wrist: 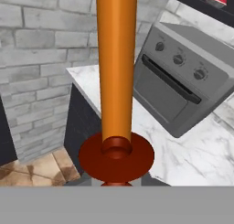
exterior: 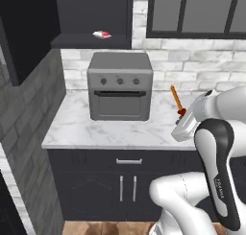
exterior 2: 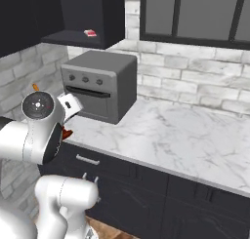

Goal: Pick the candle and candle from the dining table and place them in the open cabinet. Close the cabinet after placing the objects.

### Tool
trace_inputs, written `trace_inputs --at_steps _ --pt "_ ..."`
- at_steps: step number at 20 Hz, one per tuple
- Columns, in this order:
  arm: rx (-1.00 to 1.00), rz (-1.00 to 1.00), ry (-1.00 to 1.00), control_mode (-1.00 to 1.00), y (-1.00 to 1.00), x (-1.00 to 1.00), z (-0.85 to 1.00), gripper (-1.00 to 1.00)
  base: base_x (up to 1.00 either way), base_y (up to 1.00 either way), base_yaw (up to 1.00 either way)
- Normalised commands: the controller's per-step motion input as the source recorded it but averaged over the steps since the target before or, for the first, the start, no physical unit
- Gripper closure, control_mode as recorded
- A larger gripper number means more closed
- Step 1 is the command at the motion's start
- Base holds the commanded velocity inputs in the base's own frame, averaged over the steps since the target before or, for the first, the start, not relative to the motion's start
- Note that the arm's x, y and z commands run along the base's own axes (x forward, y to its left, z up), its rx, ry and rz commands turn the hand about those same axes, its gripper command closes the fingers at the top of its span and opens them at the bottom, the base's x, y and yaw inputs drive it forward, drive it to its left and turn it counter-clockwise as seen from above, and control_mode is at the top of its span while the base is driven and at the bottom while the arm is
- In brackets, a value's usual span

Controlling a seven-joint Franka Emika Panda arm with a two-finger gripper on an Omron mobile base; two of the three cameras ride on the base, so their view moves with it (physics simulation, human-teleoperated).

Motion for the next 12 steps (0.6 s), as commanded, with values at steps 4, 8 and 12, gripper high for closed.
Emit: trace_inputs --at_steps 4,8,12 --pt "0.0 0.0 0.0 1.0 0.0 0.0 0.0 1.0 0.39 0.33 -0.1" --pt "0.0 0.0 0.0 1.0 0.0 0.0 0.0 1.0 0.38 0.34 -0.1" --pt "0.0 0.0 0.0 1.0 0.0 0.0 0.0 1.0 0.37 0.31 -0.1"
